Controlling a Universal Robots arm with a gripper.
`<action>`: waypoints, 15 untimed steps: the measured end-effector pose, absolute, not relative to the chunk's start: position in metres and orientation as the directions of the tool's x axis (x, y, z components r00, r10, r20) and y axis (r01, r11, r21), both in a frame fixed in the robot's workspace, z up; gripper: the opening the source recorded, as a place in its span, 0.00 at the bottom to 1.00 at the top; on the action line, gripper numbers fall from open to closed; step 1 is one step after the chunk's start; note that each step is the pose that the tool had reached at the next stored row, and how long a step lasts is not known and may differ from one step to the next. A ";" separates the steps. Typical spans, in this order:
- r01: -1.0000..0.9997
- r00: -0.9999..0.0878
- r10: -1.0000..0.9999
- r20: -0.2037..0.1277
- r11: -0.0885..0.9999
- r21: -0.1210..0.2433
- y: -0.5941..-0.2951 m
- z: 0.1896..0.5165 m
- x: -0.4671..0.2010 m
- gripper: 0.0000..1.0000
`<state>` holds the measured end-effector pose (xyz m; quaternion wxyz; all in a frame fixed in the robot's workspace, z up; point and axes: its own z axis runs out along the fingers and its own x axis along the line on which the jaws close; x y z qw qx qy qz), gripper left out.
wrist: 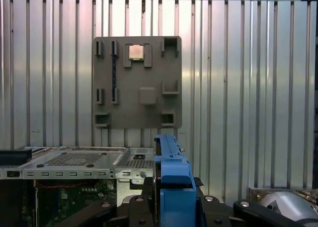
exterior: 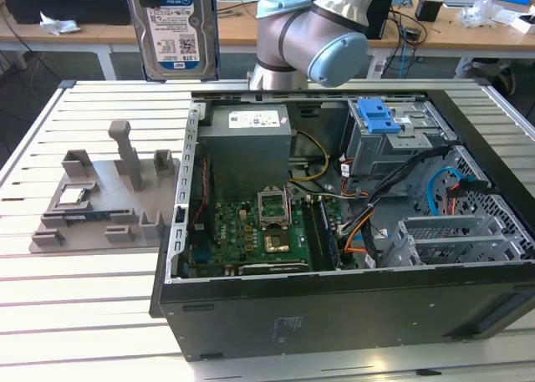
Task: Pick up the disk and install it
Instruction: 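Pick up the disk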
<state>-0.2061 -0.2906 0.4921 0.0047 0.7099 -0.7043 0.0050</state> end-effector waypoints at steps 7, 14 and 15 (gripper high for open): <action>-1.000 0.008 -1.000 0.014 -0.008 0.000 -0.299 0.492 -0.200 0.36; -1.000 0.008 -1.000 0.014 -0.008 0.000 -0.309 0.492 -0.190 0.36; -1.000 0.008 -1.000 0.014 -0.008 0.000 -0.309 0.492 -0.189 0.36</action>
